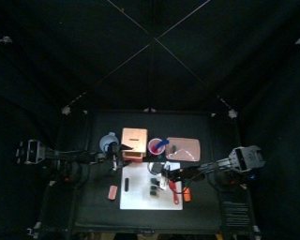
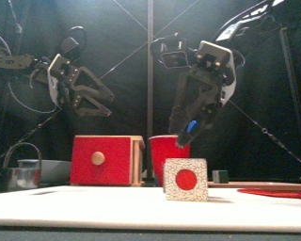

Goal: Place sushi on board then cut the sushi with the knife then place the pieces on the plate
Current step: Place the 4 sushi pieces on the plate

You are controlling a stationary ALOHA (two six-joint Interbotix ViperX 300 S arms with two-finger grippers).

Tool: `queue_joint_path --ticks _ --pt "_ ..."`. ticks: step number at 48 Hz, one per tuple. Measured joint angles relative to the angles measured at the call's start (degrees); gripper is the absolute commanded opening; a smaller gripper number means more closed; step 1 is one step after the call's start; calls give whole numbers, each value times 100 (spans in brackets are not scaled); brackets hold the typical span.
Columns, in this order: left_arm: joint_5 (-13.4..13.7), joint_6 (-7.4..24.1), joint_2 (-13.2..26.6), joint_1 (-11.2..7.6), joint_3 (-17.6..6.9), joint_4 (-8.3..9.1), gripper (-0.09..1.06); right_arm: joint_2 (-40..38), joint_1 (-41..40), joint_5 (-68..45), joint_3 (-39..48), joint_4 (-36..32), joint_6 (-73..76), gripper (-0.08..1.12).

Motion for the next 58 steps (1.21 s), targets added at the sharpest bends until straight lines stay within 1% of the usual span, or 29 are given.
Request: queue_joint_path --ticks 4,14,30,35,38,43,53,58 --pt "0 0 9 0 0 -44 102 70 0 0 -26 185 -316 102" --pt "0 0 9 0 -9 -53 102 290 -9 35 -79 606 -721 102" --pt "0 0 9 0 9 -53 102 817 -9 202 -404 615 -738 102" --pt "0 0 9 -9 35 -53 102 923 -9 220 -510 606 -738 99" --pt "0 0 9 -9 53 -62 102 949 -9 229 -510 606 -747 94" --pt "9 0 9 -9 88 -62 102 958 -9 281 -510 615 -747 83" --pt "0 0 9 -9 105 -62 102 949 -9 571 -519 642 -747 55" --pt "0 0 9 0 105 -62 102 932 -9 721 -527 650 -729 48"
